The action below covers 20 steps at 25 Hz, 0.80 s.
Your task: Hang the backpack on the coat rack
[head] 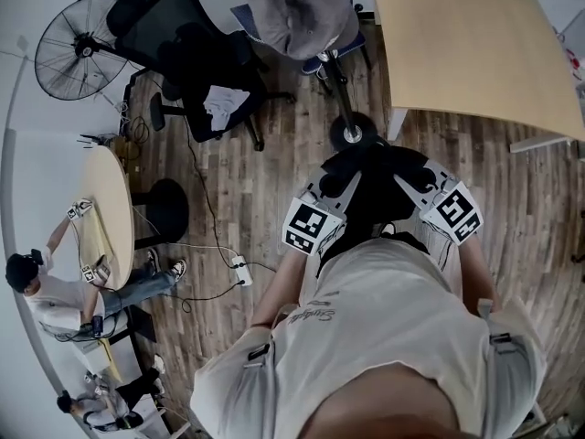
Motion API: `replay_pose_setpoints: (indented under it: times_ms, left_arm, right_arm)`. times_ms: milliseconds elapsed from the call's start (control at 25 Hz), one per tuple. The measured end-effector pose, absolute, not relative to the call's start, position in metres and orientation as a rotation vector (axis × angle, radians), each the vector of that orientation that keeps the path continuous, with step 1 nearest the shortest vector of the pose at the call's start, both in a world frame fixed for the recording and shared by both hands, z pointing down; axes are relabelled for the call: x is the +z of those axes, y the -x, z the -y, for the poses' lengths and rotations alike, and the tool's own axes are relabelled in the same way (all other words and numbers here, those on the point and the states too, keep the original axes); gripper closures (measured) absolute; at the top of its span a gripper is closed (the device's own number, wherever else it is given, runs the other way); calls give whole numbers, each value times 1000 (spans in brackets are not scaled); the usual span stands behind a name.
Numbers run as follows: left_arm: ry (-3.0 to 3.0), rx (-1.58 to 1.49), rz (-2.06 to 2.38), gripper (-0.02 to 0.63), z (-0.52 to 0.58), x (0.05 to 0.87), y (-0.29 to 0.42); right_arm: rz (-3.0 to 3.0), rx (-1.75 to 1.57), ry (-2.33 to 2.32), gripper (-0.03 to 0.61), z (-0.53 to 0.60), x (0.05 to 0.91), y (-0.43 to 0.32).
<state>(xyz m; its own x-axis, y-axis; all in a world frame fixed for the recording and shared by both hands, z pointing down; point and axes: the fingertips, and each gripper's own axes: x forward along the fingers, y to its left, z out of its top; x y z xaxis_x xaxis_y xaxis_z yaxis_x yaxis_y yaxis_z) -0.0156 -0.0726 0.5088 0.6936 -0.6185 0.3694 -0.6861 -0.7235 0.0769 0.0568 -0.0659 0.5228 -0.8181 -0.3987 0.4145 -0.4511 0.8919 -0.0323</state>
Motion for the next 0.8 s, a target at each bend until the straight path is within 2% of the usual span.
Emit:
replay_pose_setpoints:
  times_ms: [360,800]
  left_arm:
    - [-2729,403,991,569,114,502,39]
    - [-2704,455,956,571,158,522,57]
  right_arm:
    - [2591,132,-673,549,108,513,-34]
    - [2565,164,-753,549,151,535,-15]
